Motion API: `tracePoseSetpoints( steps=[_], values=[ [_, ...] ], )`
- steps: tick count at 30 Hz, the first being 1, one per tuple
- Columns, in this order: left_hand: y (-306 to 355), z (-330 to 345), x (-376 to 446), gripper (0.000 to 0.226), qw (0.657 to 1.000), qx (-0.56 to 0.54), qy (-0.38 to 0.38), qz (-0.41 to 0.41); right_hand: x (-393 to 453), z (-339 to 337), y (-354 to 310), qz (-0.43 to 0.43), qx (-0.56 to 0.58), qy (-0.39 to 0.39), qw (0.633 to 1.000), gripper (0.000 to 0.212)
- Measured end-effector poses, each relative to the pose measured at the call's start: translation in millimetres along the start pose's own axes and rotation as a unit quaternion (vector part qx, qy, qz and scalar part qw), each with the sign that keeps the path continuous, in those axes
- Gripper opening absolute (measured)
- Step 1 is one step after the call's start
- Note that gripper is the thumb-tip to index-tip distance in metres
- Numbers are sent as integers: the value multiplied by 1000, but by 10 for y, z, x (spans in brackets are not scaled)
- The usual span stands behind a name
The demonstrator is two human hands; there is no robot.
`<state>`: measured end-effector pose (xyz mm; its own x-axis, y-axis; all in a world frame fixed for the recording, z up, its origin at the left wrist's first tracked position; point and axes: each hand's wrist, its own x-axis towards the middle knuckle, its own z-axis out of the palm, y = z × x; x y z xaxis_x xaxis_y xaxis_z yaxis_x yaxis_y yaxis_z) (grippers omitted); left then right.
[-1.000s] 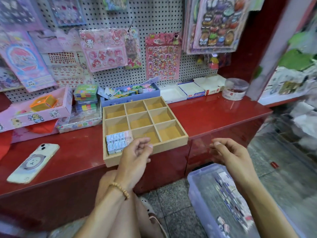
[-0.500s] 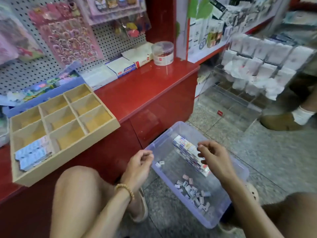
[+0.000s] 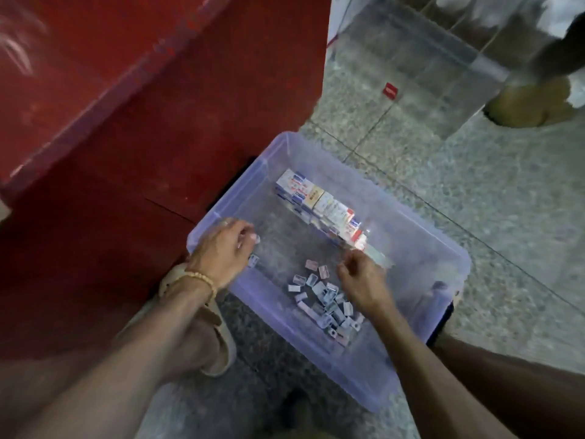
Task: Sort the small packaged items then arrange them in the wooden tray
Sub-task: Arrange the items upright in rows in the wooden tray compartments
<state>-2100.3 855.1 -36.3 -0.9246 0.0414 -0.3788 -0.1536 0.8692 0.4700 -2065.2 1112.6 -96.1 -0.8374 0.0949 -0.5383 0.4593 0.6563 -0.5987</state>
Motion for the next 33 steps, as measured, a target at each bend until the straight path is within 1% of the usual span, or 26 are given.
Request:
tracePoseSetpoints(
  steps=[1,2,3,4,5,6,7,9,11,15,18,20,22,24,26,28,30,31,33],
  values=[
    [-90,63,61,31,999,25,-12,16,67,118,109,16,-12,-12,1000,15],
    [-160,118,95,35,998,51,-18,30,124,226,210,37,-24,-29,999,29],
    [-224,171,119,39,996,80,-16,38,155,318,304,66,-35,-55,996,47],
    [-268,212,132,42,993,104,-2,47,169,401,397,97,-40,-78,991,64],
    [-292,246,137,43,992,117,15,52,177,483,490,124,-40,-96,987,77],
    [-294,268,138,41,991,121,36,52,176,554,555,140,-38,-108,984,84],
    [-281,276,144,37,990,123,57,48,170,631,606,143,-37,-110,983,86],
    [-262,300,143,32,988,122,87,44,154,785,659,114,-46,-95,988,81],
    [-268,321,147,32,987,121,97,42,205,933,662,80,-53,-74,993,77],
    [-266,348,143,28,987,113,108,42,392,1169,546,34,0,-59,998,78],
    [-267,355,141,26,985,112,121,42,533,1324,364,-37,60,-55,996,78],
    [-269,356,143,26,985,114,125,45,591,1404,304,-105,65,-56,991,74],
    [-273,358,147,27,985,113,125,45,592,1423,328,-158,11,-50,986,75],
    [-279,364,146,27,984,110,130,46,553,1381,415,-196,-112,-13,974,80],
    [-287,373,146,26,983,104,142,52,533,1357,539,-227,-218,10,949,86],
    [-290,380,148,23,983,97,148,56,619,1380,657,-249,-269,5,930,95],
    [-290,386,150,22,983,95,151,52,788,1436,720,-289,-313,4,905,101],
    [-290,390,149,22,982,98,153,50,878,1463,718,-318,-325,3,891,99],
    [-297,395,146,22,981,101,159,48,1042,1516,667,-379,-319,-11,869,89]
  ],
)
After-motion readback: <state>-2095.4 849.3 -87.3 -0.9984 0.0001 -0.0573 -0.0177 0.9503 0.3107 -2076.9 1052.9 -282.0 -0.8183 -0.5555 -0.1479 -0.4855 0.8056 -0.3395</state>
